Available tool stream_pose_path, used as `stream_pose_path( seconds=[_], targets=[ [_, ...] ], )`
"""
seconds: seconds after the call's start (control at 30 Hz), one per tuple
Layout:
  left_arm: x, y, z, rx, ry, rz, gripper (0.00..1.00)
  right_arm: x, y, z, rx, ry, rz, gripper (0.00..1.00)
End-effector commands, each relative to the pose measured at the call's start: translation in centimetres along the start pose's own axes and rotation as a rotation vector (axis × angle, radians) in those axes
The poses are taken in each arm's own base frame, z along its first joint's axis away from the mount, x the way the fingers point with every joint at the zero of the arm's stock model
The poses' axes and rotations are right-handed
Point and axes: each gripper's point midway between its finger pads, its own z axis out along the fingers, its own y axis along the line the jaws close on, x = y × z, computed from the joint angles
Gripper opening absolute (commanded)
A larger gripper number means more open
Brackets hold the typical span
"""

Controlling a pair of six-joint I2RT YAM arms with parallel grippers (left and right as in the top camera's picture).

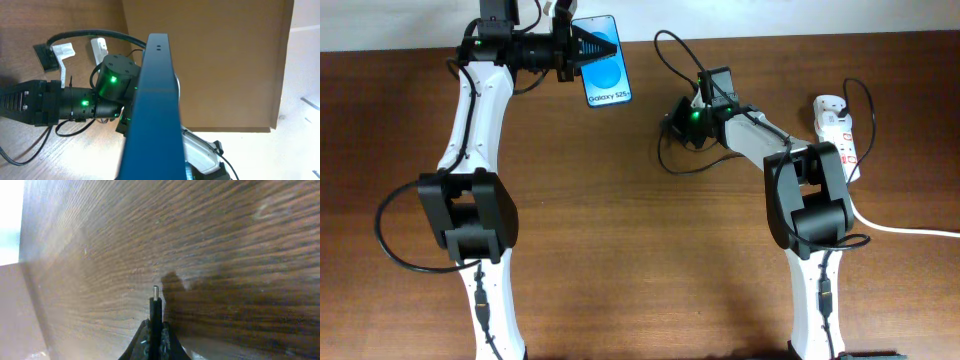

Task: Plug charger to phone and switch on socket
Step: 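Grasp the black cable's USB-C tip with the right gripper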

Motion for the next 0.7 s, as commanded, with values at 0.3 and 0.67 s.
stream_pose_path(
  seconds=[0.3, 0.67],
  targets=[
    [0.3, -1.4, -0.1, 0.022, 0.013, 0.037, 0.0, 2.7, 11.9, -24.6, -0.489, 0.039, -0.726, 0.04],
    [1.7, -2.0, 2.8, 0.034, 0.07, 0.043, 0.0, 13.7, 9.4, -36.5, -0.356, 0.097, -0.767, 0.04]
  ],
)
